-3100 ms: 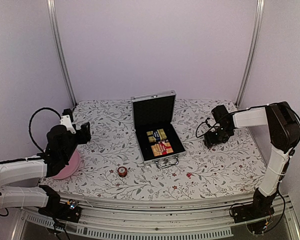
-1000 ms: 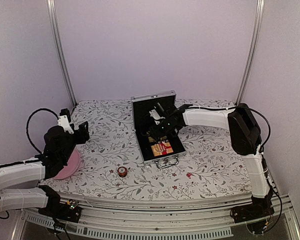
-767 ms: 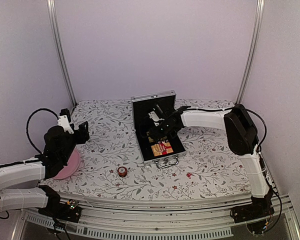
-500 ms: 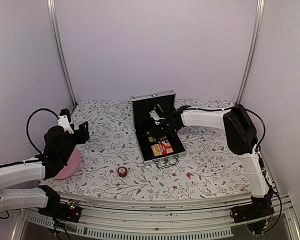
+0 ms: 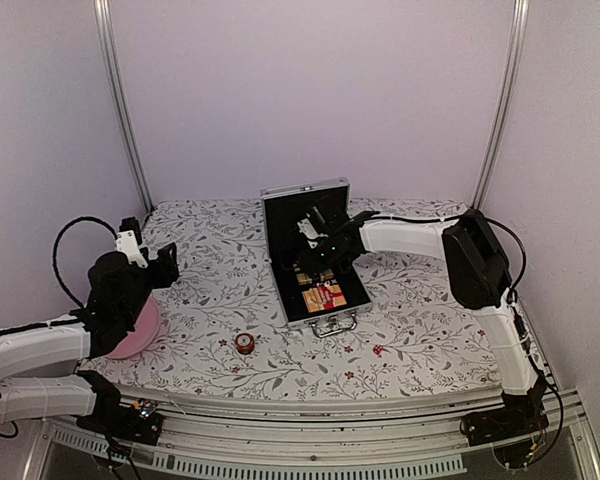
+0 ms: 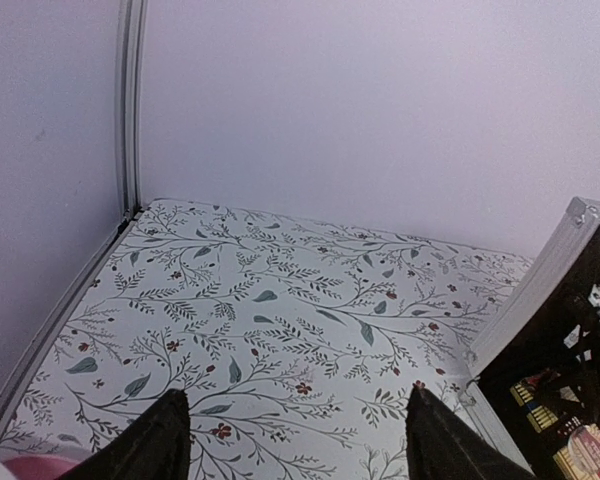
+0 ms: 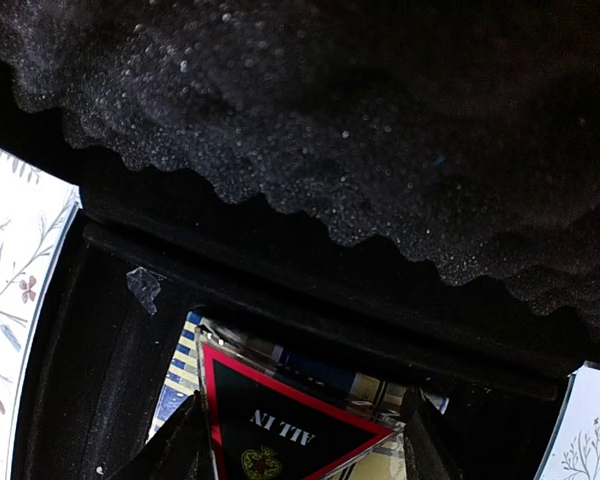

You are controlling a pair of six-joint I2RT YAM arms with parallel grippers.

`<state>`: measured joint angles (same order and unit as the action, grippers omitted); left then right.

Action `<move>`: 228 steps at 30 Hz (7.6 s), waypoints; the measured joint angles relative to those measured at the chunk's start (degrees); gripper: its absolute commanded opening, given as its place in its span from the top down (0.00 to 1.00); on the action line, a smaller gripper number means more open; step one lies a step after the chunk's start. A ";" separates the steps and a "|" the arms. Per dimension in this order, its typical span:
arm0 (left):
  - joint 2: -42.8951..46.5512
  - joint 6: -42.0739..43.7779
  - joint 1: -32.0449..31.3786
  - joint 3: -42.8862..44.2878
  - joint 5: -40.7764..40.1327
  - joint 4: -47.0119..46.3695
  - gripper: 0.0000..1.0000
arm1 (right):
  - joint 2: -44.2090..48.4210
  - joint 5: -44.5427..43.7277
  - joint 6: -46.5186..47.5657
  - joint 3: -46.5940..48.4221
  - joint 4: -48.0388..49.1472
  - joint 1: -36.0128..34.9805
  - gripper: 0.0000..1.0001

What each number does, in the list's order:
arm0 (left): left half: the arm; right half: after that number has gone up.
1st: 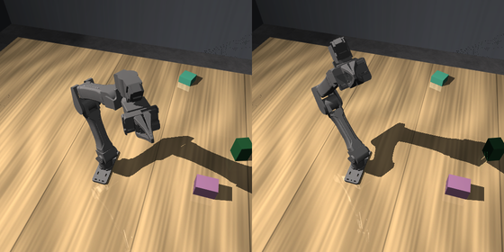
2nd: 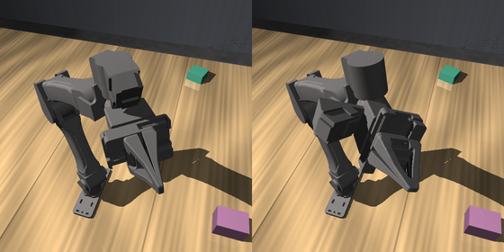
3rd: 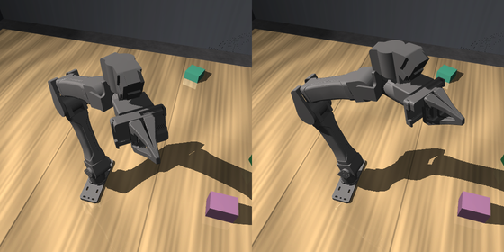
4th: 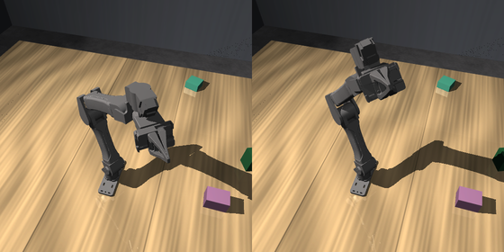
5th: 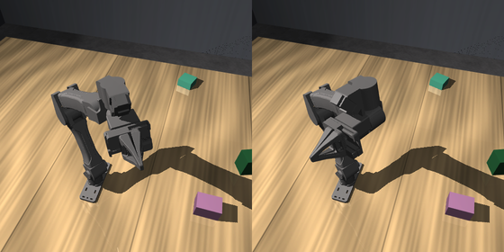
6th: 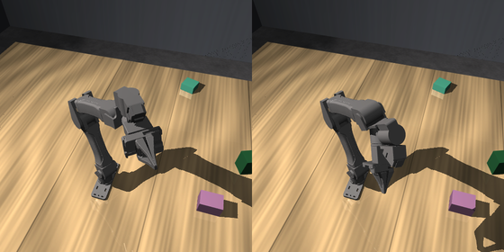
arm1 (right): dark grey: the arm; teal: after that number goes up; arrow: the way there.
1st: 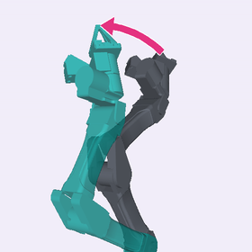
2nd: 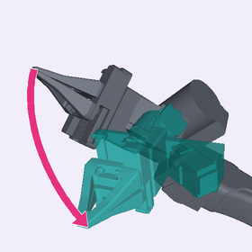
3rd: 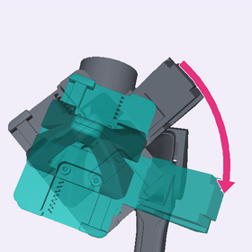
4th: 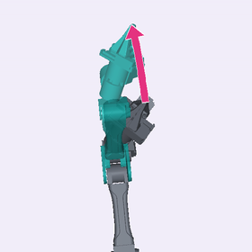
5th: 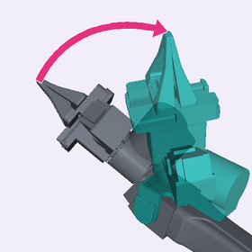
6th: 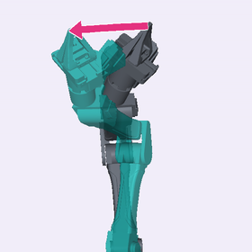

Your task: Pack up texas hold em set

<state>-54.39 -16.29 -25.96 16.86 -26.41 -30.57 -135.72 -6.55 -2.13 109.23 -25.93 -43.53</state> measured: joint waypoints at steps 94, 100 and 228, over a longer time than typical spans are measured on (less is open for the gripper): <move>1.27 -2.19 -5.57 3.82 4.81 6.47 0.34 | 41.72 2.16 -11.76 -55.01 -6.51 -8.66 0.92; -3.34 -13.20 -19.08 14.40 7.54 9.57 0.33 | 44.35 1.68 -13.38 -54.05 -4.72 -5.79 0.93; -0.37 -1.25 -2.89 3.28 -0.22 11.78 0.16 | 8.00 2.84 -13.22 -7.17 -11.54 -1.68 0.88</move>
<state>-54.76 -17.54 -28.84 20.14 -26.63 -18.79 -127.72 -3.70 -15.35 102.06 -37.47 -45.21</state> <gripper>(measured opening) 0.840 0.139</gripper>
